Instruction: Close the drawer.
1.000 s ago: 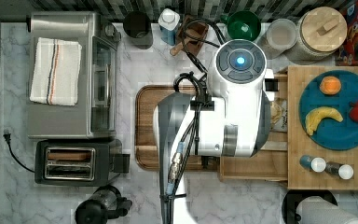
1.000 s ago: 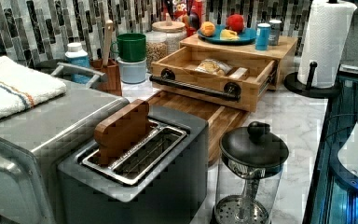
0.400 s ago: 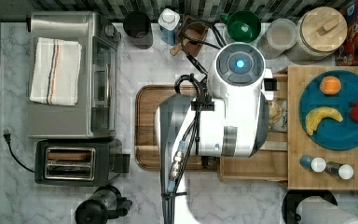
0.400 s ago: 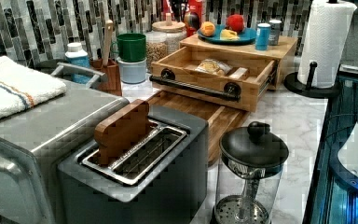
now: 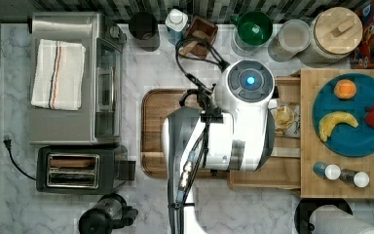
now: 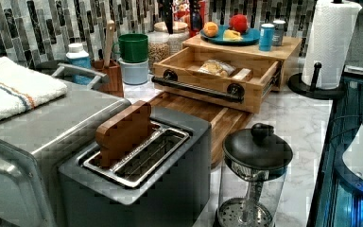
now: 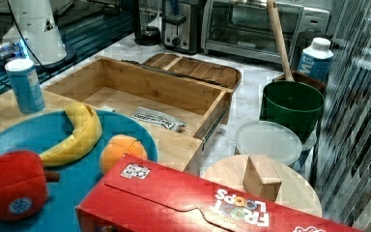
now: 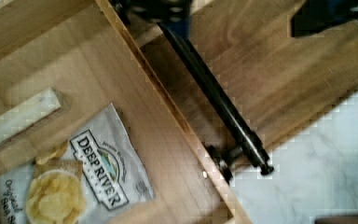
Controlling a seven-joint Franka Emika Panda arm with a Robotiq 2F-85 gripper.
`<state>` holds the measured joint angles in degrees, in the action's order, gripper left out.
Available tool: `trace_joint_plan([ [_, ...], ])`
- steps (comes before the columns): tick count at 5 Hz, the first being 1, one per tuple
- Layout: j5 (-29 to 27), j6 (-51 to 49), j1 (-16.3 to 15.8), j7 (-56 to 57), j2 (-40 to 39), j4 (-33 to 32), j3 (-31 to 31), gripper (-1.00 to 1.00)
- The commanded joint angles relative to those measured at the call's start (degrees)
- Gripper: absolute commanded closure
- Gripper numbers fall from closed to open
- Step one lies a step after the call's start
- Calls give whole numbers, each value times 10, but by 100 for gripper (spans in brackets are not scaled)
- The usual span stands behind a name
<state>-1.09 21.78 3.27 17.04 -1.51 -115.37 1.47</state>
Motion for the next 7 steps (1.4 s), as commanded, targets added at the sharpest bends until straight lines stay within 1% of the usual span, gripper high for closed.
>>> trace_joint_plan([
  [1, -2, 47, -55, 12, 56, -55, -69, -100],
  [2, -14, 43, -62, 21, 56, -59, -78, -100],
  [3, -5, 94, -57, 26, 58, -101, -93, -41],
  [4, 1, 151, -38, 52, 38, -128, -111, 100],
  [5, 5, 210, -49, 95, 15, -153, -88, 100],
  [6, 0, 235, -43, 142, -18, -158, -79, 100],
  [7, -17, 239, -35, 195, -44, -155, -72, 100],
])
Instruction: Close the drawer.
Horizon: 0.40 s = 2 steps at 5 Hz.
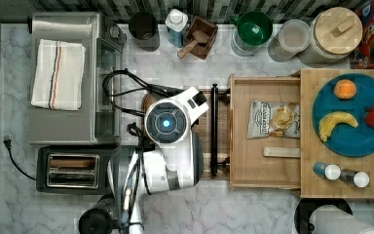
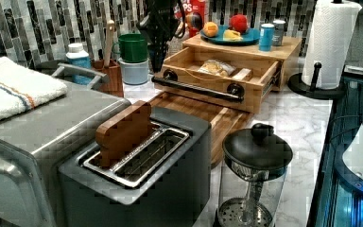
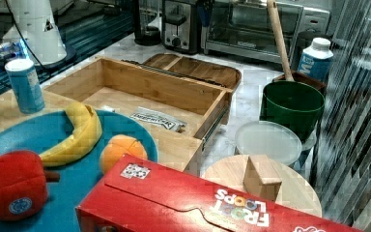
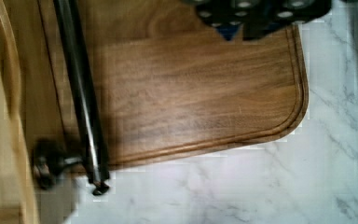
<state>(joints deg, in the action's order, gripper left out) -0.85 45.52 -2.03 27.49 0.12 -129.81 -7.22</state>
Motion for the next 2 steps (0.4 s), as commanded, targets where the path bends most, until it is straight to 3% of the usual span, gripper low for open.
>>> trace_joint_plan([
  [1, -3, 3, 28, 104, -74, -8, 12, 100],
  [2, 10, 14, 40, 118, -69, -13, 11, 100],
])
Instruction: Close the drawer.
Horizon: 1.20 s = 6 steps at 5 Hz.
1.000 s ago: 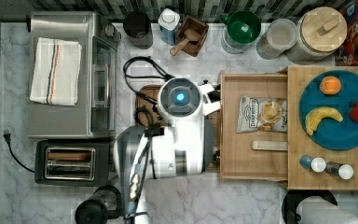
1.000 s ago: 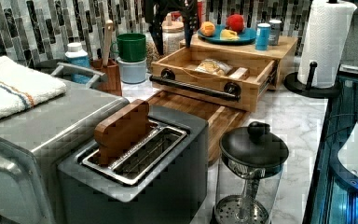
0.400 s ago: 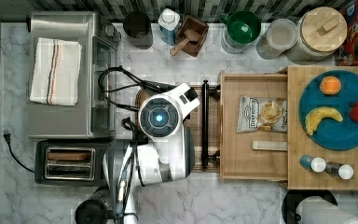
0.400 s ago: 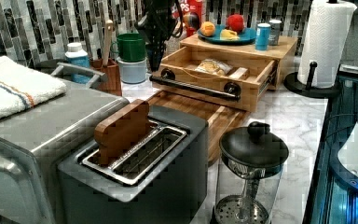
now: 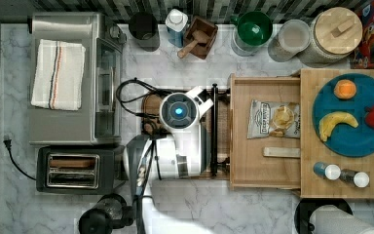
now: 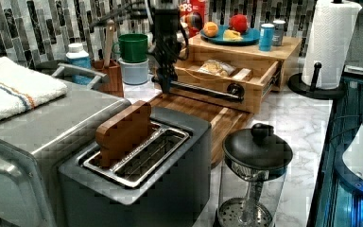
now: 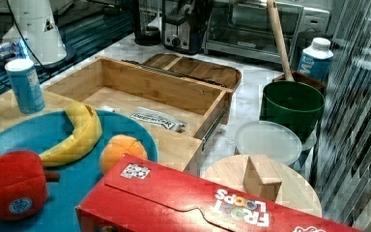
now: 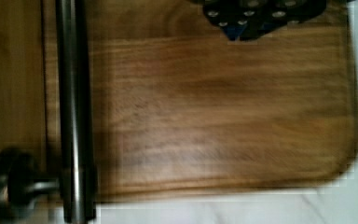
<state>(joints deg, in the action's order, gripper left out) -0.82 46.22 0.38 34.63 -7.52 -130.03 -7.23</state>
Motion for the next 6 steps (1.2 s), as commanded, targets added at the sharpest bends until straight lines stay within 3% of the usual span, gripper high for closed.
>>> trace_joint_plan([
  [1, 30, -5, 23, 52, 16, -6, 18, 100],
  [3, 56, 56, 54, 127, -2, -3, 49, 100],
  [6, 53, 48, 98, 241, -12, 33, 105, 100],
])
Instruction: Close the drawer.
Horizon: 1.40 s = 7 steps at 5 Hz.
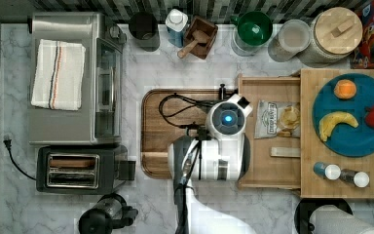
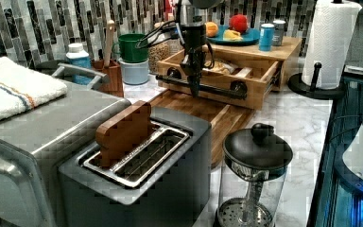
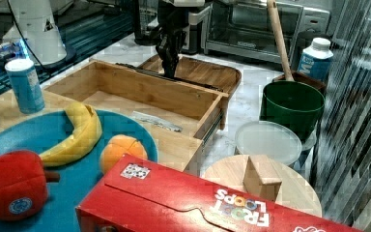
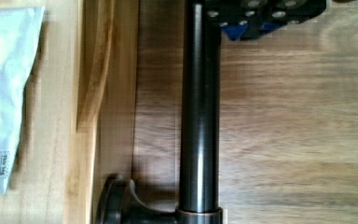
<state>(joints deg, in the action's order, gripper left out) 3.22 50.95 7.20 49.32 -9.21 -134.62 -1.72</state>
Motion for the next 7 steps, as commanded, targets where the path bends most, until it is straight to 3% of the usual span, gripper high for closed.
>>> trace_joint_plan([
  [1, 11, -6, 55, 129, -3, 95, 64, 100],
  [2, 7, 2, 68, 162, -18, 113, 92, 100],
  [4, 13, 52, 121, 223, -43, 139, 118, 100],
  [5, 1, 30, 149, 279, -72, 188, 122, 100],
  [7, 24, 32, 152, 266, -69, 206, 151, 100],
])
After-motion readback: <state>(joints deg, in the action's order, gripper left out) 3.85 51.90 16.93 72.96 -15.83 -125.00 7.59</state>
